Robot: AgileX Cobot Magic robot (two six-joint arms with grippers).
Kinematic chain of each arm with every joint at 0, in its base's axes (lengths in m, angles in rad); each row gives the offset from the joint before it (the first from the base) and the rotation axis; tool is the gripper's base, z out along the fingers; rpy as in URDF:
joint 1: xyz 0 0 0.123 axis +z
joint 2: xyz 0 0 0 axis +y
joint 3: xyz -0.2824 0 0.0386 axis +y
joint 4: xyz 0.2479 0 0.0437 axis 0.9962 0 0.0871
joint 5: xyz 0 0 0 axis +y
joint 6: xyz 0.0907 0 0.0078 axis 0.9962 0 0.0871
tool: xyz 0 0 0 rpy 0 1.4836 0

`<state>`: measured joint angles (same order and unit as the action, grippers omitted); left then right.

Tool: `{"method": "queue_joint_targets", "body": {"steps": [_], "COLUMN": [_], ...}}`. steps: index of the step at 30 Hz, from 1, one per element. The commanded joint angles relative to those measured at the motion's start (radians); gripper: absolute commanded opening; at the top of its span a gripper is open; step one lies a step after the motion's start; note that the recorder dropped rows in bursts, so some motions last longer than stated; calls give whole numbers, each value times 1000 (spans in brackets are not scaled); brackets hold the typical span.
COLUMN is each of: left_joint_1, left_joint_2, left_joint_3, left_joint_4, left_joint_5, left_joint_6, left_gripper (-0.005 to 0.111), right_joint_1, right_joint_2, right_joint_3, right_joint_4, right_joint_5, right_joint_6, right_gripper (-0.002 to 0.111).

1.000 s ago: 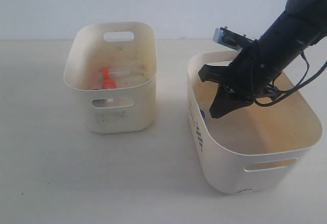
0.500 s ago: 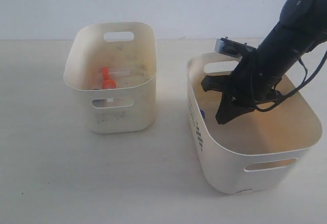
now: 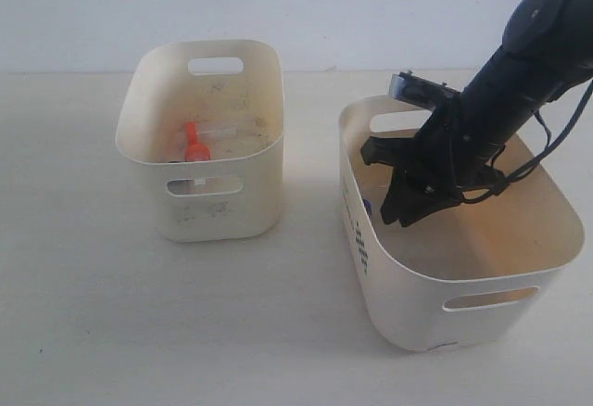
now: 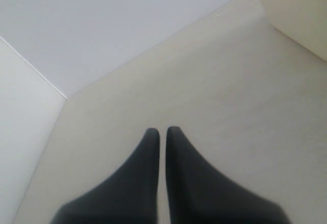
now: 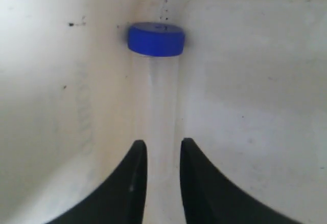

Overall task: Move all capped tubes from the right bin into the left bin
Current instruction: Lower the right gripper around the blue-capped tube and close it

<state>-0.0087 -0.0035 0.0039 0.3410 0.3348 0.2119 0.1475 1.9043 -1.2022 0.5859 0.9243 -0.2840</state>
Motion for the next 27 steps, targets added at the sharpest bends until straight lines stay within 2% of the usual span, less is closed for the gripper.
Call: {"method": "queue_joint_targets", "body": {"steps": [1,6,8,18,23,27], "left_joint_1": [-1,-1,-1,-1,-1,-1], "left_joint_2": [4,4,4,4,4,4], "left_joint_3": [-4,-4,-4,-4,-4,-4], "left_joint_4": [-3,-3,-3,-3,-3,-3], "left_joint_5": [-5,-5,-5,-5,-5,-5], "left_joint_6": [-1,-1,-1,-1,-1,-1], "left_gripper": [4,4,4,4,4,4], "right_joint_1": [-9,-9,-9,-7,-7,-7], "right_joint_2": [25,44,44,44,44,44], "right_joint_3": [3,3,3,3,3,3], "right_joint_4": [7,9,9,8,12,14], "right_joint_5": [-4,-15,-16,-39,-39,-43], "right_joint_6": [-1,1,-3,-14,-14,-14], "right_gripper": [31,60,67,68,76,75]}}
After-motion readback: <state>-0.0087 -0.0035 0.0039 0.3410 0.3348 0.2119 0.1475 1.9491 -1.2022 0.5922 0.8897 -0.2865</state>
